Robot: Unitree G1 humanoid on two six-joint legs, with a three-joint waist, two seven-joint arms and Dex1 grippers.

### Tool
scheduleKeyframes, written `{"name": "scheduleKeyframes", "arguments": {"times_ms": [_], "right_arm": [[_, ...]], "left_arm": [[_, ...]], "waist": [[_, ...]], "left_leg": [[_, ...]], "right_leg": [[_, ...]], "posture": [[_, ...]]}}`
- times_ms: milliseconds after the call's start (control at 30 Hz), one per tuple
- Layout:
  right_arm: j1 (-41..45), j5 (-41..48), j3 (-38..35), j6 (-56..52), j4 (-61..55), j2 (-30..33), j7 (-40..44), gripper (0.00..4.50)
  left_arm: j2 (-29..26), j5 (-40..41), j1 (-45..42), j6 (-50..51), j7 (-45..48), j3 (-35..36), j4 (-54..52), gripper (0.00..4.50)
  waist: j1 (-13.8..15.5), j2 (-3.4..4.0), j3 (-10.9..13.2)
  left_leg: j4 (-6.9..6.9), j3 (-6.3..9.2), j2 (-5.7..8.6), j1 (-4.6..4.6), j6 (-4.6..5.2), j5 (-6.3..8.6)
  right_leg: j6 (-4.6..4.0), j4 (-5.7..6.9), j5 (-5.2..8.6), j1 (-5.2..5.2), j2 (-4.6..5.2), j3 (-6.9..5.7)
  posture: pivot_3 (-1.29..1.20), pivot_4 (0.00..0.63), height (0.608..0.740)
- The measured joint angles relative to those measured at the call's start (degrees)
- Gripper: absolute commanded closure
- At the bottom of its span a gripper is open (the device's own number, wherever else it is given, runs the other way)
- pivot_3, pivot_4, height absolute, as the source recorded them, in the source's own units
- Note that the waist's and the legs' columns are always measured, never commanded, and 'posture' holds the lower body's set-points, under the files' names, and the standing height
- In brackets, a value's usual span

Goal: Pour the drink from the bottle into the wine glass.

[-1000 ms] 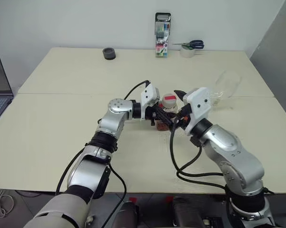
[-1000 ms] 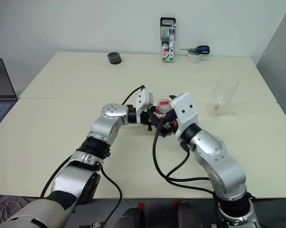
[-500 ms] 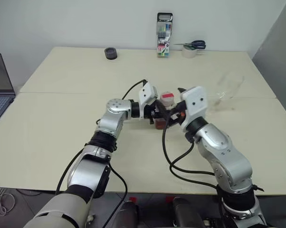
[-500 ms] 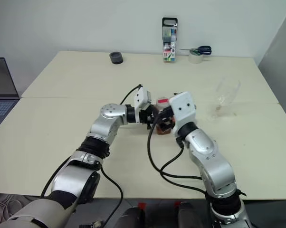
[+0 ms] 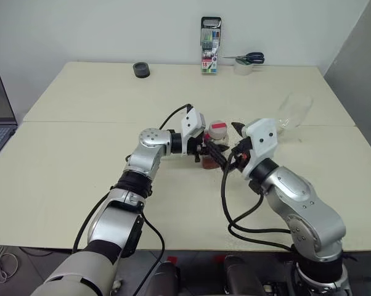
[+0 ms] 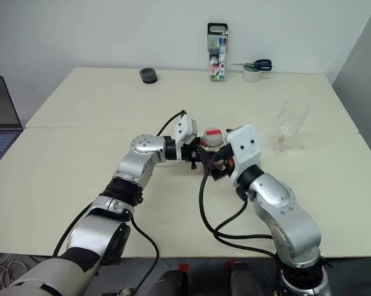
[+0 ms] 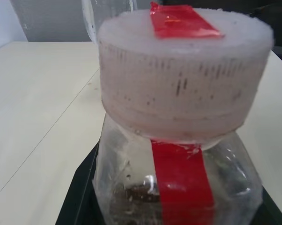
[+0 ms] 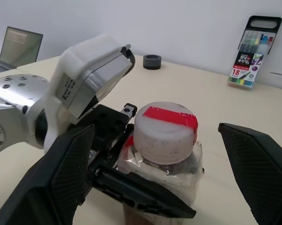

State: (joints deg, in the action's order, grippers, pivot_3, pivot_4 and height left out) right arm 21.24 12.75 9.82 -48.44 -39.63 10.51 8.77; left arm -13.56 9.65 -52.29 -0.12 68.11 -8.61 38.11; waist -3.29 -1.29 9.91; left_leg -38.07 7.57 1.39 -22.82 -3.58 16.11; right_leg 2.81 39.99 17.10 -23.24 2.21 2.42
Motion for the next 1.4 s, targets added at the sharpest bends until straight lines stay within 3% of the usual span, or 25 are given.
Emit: {"name": "scheduleKeyframes", "arguments": {"times_ms": [733,833,1033,1267,1367,1400], "right_arm": [[2.5,-6.6,0.8,7.4,9.0,-5.6,-3.9,0.0],[2.5,-7.0,1.1,7.9,9.4,-6.2,-3.8,0.63],[2.4,-7.0,2.7,8.1,9.6,-6.6,-3.5,2.63],[2.4,-6.7,2.6,9.6,10.3,-5.0,-0.7,2.63],[4.9,-3.0,2.1,12.1,12.6,2.3,9.1,2.63],[7.6,-0.3,1.6,13.5,15.2,6.7,15.7,2.63]], "left_arm": [[-0.1,-0.1,0.0,-0.1,0.1,0.0,0.0,2.77],[-0.1,-0.1,0.0,-0.1,0.1,0.0,0.0,2.77],[0.0,-0.2,0.0,-0.1,0.0,0.0,0.0,2.77],[-0.2,0.1,0.2,1.1,0.3,0.0,-0.8,2.77],[-1.3,1.5,0.7,3.6,2.7,0.1,-2.3,2.77],[-2.3,1.7,0.8,4.2,4.5,0.0,-2.8,2.78]], "waist": [[-0.1,0.01,0.0],[-0.1,0.01,0.0],[-0.1,0.01,0.0],[-0.2,0.01,0.0],[-0.3,0.01,0.0],[-0.4,0.02,0.0]], "left_leg": [[0.0,0.0,0.0,0.0,-0.01,-0.01],[0.0,0.0,0.0,0.01,-0.01,-0.01],[0.0,0.01,0.0,0.0,-0.01,-0.01],[0.0,0.0,0.01,0.0,-0.01,-0.01],[-0.02,-0.06,0.02,0.0,0.0,0.0],[-0.02,-0.14,0.02,0.01,0.04,0.01]], "right_leg": [[0.0,0.0,0.0,0.0,0.01,0.01],[0.0,0.01,0.0,0.0,0.0,0.0],[0.0,0.01,0.0,0.0,0.01,0.0],[0.0,0.01,0.0,0.0,0.01,0.0],[0.0,-0.02,0.0,0.01,0.01,0.02],[0.0,-0.02,0.0,0.01,0.0,0.02]], "posture": [[0.0,0.15,0.74],[0.0,0.15,0.74],[0.0,0.15,0.74],[0.0,0.15,0.74],[0.0,0.15,0.74],[0.0,0.15,0.74]]}}
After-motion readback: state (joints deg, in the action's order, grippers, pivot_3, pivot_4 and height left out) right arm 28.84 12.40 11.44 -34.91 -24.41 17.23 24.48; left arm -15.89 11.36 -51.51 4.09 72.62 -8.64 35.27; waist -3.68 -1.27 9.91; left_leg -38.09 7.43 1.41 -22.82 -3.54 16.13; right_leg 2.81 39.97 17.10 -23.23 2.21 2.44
